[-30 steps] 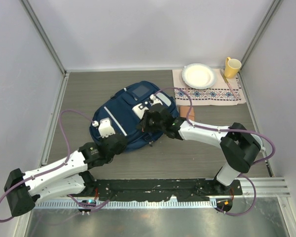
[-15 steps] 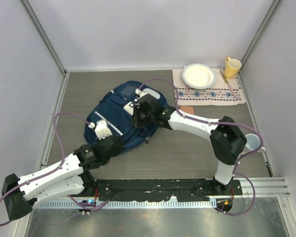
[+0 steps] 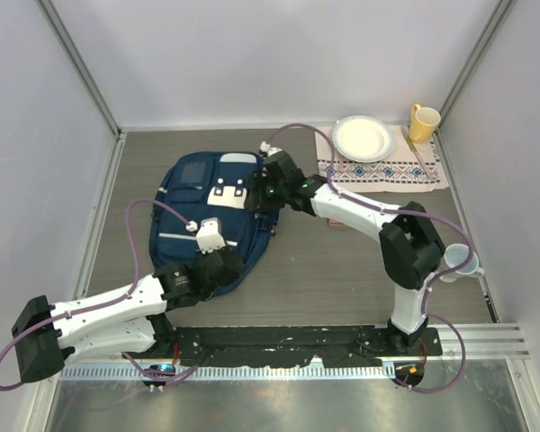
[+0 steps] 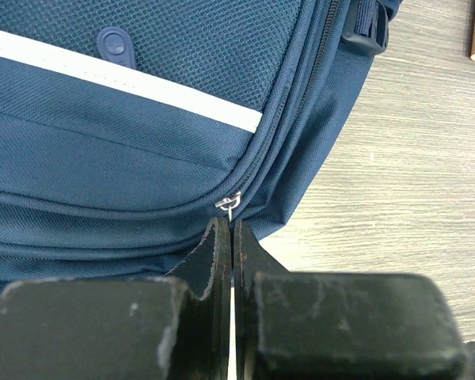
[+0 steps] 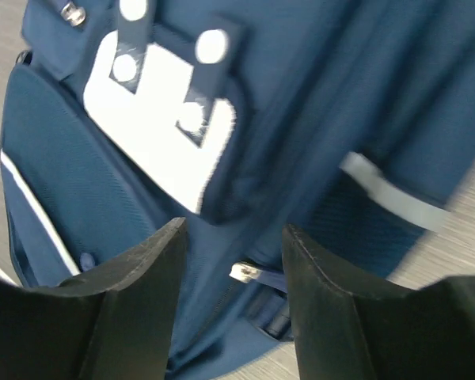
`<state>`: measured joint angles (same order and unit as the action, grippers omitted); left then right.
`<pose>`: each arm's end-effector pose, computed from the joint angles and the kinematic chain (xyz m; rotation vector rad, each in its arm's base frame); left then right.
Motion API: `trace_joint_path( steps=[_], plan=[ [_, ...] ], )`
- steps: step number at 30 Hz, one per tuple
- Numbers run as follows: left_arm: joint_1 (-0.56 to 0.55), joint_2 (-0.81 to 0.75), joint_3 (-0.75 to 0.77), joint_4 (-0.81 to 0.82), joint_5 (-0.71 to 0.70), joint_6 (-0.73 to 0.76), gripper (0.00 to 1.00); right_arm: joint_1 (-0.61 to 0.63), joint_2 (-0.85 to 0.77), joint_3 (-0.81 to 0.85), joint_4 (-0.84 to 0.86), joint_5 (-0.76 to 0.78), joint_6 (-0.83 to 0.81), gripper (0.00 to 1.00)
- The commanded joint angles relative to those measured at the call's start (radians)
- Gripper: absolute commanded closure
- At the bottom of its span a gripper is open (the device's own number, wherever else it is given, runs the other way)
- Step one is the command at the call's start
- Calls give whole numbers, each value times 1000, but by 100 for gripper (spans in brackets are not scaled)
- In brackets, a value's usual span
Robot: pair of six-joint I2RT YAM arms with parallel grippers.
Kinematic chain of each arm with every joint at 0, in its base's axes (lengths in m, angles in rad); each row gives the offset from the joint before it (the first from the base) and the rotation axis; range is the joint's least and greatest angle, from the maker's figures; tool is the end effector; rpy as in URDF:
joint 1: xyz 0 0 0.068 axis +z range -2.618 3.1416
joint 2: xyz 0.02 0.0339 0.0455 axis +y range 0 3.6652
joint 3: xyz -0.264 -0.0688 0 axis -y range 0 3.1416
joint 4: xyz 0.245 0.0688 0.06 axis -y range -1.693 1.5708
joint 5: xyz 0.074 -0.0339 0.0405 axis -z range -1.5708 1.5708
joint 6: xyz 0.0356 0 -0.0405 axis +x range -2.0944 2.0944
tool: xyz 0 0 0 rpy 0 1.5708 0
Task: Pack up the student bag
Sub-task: Unzip the student bag at the center of the board.
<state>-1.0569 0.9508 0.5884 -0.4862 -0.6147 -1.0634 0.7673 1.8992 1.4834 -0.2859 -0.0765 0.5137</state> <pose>0.1089 -0.1511 0.2203 -0.2762 2.2428 -0.3912 0.3128 0.3054 0.2486 -0.3438 2.3618 0.7351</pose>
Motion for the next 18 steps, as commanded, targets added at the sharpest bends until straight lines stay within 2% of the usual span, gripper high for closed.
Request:
trace_joint_path(
  steps=[1, 5, 6, 9, 18],
  plan=[
    [-18, 3, 33, 54, 44, 25, 100, -42, -191, -150, 135, 46, 75, 41],
    [-18, -1, 36, 75, 35, 54, 100, -40, -334, -337, 280, -58, 236, 40],
    [-17, 0, 37, 77, 35, 59, 100, -37, -344, -395, 344, -80, 302, 40],
    [-17, 2, 44, 95, 39, 75, 100, -14, -370, -465, 431, -115, 361, 40],
    [-18, 17, 53, 152, 73, 123, 100, 62, -322, -463, 462, -114, 413, 40]
  ],
)
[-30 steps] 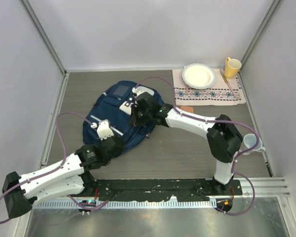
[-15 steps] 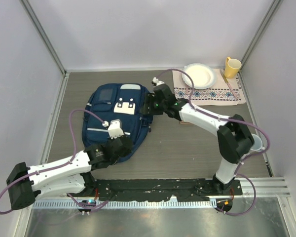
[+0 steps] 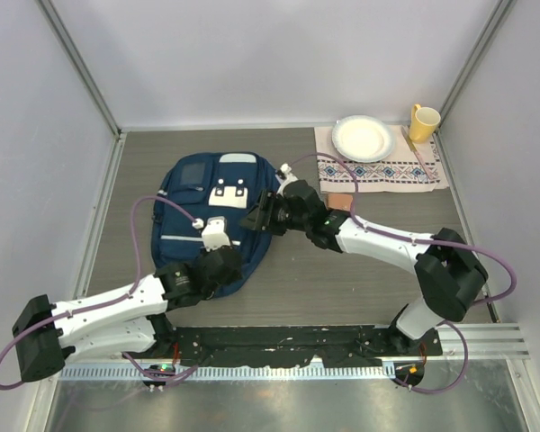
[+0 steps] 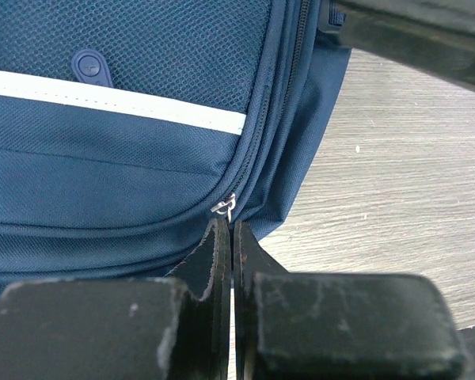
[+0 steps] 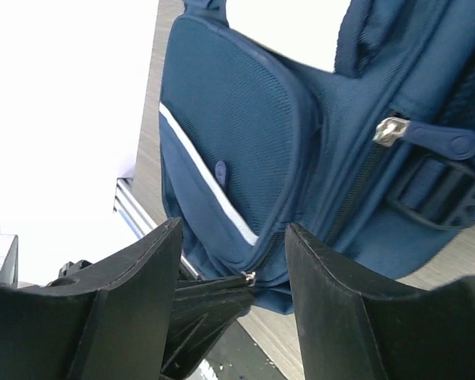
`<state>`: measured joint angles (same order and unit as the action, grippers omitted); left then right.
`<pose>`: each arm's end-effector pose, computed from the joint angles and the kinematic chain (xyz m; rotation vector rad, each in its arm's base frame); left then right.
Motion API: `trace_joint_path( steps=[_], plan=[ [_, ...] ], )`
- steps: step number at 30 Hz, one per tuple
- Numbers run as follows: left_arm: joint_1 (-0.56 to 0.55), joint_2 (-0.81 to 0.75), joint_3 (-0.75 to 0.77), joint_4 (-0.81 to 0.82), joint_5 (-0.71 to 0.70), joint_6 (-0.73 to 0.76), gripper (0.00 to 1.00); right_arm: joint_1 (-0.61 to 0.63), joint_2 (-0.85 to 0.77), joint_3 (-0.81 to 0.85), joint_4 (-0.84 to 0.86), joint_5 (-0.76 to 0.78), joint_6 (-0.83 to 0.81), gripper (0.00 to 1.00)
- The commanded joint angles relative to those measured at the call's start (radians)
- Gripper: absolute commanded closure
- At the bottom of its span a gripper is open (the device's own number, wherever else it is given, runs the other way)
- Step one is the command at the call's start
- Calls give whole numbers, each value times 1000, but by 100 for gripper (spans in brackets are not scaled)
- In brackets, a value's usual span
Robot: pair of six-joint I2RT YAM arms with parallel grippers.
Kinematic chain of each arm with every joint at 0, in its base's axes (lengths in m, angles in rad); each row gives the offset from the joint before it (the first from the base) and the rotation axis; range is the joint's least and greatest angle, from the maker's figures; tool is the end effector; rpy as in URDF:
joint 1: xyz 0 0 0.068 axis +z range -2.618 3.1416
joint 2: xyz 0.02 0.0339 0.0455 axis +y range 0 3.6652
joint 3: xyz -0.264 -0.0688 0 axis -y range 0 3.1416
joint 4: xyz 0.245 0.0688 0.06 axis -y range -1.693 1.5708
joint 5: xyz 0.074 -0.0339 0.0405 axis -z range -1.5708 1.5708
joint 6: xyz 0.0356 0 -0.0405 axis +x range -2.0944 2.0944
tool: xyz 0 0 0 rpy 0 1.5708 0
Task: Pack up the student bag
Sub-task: Unzip the student bag at the center of the board.
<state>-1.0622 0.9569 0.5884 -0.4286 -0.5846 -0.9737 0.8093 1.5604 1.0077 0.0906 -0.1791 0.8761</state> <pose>0.1099 -0.1569 0.2228 -0.1741 2.2360 -0.4200 0.2403 0.2612 0.2513 -0.0500 2.2597 1.1778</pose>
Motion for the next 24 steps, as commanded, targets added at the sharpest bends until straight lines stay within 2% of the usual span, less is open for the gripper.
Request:
trace_joint_path(
  steps=[1, 10, 19, 22, 24],
  plan=[
    [-12, 16, 59, 96, 46, 36, 100, 28, 29, 17, 71, 4, 52, 40],
    [-13, 17, 59, 116, 58, 46, 100, 59, 43, 23, 17, 84, 52, 42],
    [-12, 2, 59, 134, 69, 70, 100, 71, 81, 22, 43, 73, 66, 44],
    [-13, 3, 59, 154, 84, 86, 100, 74, 98, 23, 60, 64, 69, 47],
    [-12, 8, 59, 174, 98, 99, 100, 74, 108, 34, 57, 70, 66, 53]
  ],
)
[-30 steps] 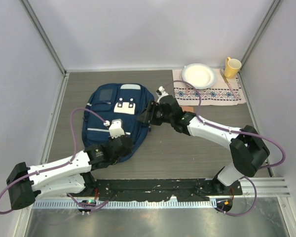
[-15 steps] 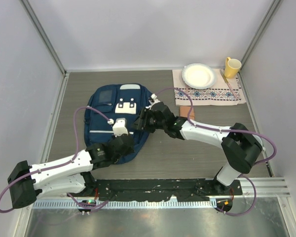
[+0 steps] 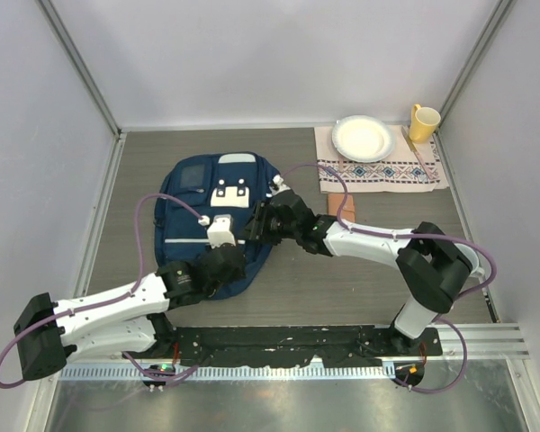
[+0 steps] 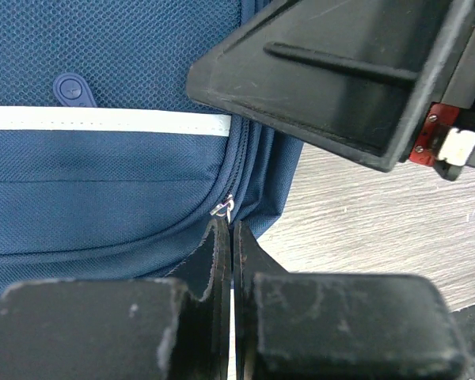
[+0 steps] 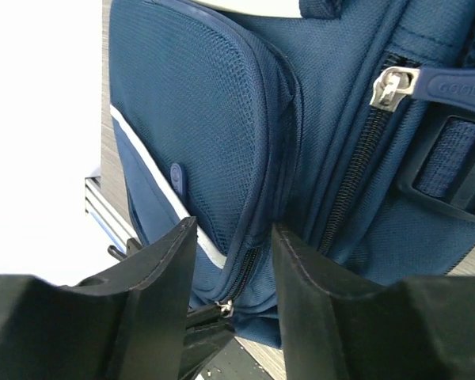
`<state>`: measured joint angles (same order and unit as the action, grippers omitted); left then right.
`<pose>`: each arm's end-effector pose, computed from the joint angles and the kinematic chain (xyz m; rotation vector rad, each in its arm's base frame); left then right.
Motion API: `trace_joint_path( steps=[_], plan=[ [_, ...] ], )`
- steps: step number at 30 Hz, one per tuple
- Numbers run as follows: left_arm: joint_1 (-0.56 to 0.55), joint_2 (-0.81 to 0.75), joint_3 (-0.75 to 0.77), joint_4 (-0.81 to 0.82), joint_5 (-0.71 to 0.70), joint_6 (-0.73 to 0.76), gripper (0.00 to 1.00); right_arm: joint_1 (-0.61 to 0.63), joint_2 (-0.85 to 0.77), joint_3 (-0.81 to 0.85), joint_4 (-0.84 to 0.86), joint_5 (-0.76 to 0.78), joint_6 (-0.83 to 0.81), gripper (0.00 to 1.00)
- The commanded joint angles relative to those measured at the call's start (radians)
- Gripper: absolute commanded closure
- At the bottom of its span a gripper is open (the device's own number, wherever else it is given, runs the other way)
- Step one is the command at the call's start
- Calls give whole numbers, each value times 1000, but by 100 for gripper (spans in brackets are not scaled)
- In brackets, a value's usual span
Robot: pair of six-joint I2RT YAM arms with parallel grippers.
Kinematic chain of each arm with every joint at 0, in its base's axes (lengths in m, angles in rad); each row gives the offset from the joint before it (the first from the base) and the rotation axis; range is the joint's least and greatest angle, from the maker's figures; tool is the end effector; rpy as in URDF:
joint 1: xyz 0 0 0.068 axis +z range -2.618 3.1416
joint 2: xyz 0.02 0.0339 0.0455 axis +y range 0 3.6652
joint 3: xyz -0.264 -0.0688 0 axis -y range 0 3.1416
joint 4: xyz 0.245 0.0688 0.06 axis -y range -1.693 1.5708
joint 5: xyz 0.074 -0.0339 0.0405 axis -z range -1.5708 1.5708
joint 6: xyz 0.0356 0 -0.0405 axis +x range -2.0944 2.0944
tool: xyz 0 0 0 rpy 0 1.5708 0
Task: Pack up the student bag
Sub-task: Unzip the student bag at the center of the board.
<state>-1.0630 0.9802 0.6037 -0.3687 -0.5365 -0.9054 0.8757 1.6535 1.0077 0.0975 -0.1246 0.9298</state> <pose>0.1130 -0.1657 0.2276 -0.0916 2.2317 -0.4715 0.2316 0.2846 0.2201 -0.0187 2.3593 1.1296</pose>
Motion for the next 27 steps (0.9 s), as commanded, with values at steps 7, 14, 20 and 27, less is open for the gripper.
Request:
trace_joint_path(
  steps=[7, 14, 20, 27],
  plan=[
    [-11, 5, 53, 81, 64, 46, 100, -13, 0, 97, -60, 120, -91, 99],
    [-9, -23, 64, -251, -133, -73, 100, -92, -11, 149, -130, 157, -167, 99],
    [49, -116, 44, -441, -220, -147, 100, -138, -15, 160, -150, 157, -201, 99],
    [109, -137, 24, -394, -145, -71, 100, -199, -3, 210, -163, 138, -247, 99]
  ],
)
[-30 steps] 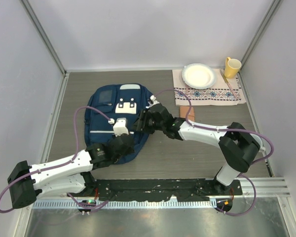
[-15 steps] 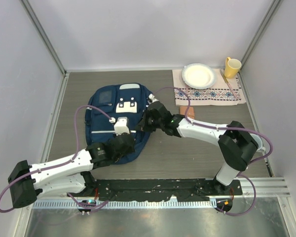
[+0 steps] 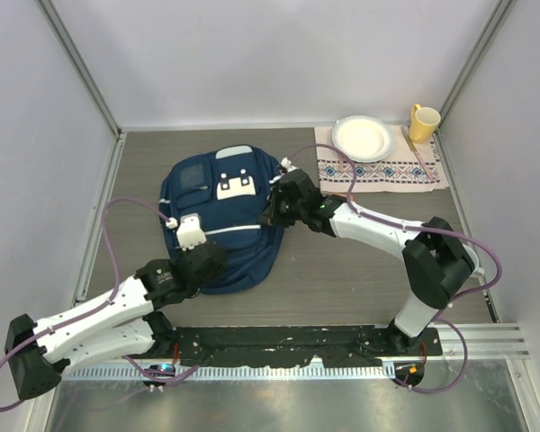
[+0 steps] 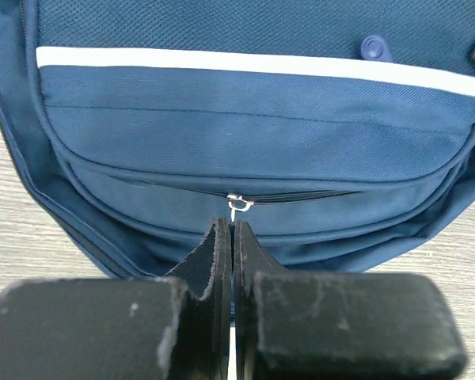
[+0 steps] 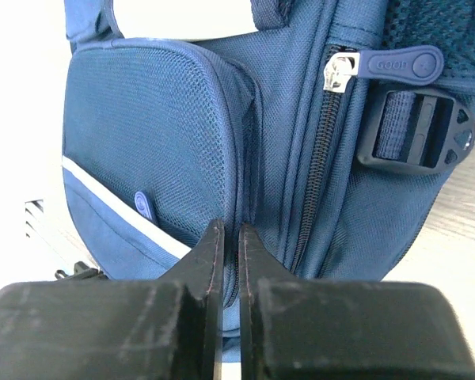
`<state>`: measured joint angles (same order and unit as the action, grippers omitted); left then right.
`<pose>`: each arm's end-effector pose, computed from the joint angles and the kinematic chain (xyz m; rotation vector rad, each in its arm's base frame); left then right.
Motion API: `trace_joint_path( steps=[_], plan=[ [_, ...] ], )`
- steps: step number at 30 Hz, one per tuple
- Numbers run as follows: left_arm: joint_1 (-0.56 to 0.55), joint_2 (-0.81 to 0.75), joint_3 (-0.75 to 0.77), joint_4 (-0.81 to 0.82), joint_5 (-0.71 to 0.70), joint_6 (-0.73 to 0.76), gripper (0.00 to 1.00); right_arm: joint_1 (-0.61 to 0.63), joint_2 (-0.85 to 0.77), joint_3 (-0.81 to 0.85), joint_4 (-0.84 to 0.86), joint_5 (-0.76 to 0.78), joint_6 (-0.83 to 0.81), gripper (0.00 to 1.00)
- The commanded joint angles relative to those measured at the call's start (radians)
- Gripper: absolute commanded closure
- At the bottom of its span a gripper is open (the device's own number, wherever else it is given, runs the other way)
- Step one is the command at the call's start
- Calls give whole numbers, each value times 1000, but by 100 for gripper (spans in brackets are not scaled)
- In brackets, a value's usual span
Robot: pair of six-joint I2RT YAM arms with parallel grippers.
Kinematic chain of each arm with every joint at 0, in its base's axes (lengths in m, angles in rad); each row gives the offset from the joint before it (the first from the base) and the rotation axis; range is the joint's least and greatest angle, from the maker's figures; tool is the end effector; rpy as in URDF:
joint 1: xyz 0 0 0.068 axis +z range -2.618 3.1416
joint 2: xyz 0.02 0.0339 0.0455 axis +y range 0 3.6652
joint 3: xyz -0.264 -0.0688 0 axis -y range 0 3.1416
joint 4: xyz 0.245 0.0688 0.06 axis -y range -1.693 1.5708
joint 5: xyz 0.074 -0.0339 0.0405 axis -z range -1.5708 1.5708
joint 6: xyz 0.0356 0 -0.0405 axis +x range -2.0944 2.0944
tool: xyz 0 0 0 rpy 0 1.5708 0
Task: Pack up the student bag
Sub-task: Unzip the student bag at the center of the board.
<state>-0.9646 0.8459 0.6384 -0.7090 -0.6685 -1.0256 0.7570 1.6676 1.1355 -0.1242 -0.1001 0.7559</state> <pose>0.1088 -0.1182 0.2385 -0.3316 2.2271 -0.2137 0.2693 0.2593 0.2369 -0.0602 2.3909 0.8945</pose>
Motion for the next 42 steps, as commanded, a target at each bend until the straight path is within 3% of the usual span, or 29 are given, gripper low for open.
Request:
trace_joint_path(
  steps=[1, 4, 6, 8, 9, 12, 17, 21, 29, 42],
  plan=[
    [10, 4, -14, 30, 42, 73, 100, -85, -11, 105, 48, 81, -84, 99],
    [10, 48, -25, 190, 134, 125, 100, -105, 1, 130, 41, 36, -107, 98],
    [10, 83, -19, 255, 208, 136, 100, -120, -3, 130, 41, -10, -116, 93],
    [9, 146, 7, 310, 248, 148, 100, -127, -37, 112, 25, -36, -116, 73],
    [7, 165, 20, 318, 251, 153, 100, -127, -58, 98, 5, -24, -112, 55],
    [7, 212, 52, 362, 267, 174, 100, -127, -155, 12, 0, 20, -83, 41],
    [7, 239, 75, 431, 305, 205, 100, -125, -319, -166, 35, 8, 25, 38],
    [6, 254, 96, 447, 323, 223, 100, -92, -361, -291, 153, -56, 176, 39],
    [6, 268, 107, 473, 343, 229, 100, 50, -318, -329, 256, -1, 290, 39],
    [3, 196, 89, 459, 316, 225, 100, 110, -322, -367, 236, 167, 401, 38]
  ],
)
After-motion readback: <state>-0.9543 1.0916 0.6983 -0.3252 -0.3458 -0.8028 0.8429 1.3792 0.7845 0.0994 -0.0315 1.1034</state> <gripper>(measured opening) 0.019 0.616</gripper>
